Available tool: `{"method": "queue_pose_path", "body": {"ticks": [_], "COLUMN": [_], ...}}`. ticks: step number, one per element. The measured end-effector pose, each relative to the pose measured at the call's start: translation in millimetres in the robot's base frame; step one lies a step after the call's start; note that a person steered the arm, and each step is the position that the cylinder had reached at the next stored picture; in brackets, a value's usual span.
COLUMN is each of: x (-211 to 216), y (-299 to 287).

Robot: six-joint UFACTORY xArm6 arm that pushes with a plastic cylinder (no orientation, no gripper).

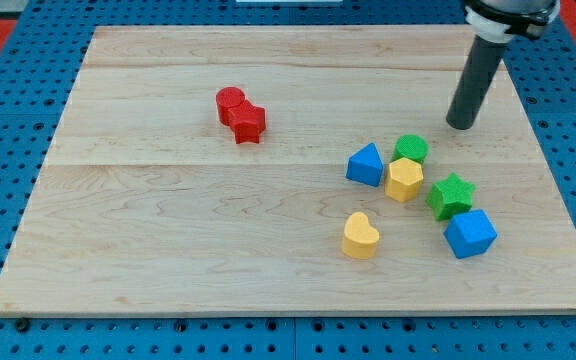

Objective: Push the blue cube above the yellow heart

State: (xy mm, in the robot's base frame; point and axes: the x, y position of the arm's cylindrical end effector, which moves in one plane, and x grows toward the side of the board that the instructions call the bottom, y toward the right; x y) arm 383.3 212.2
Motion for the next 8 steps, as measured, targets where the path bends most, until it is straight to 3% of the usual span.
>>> {"method": "queue_pose_path", "body": {"ticks": [4,8], "x": [0,1], "y": [44,51]}}
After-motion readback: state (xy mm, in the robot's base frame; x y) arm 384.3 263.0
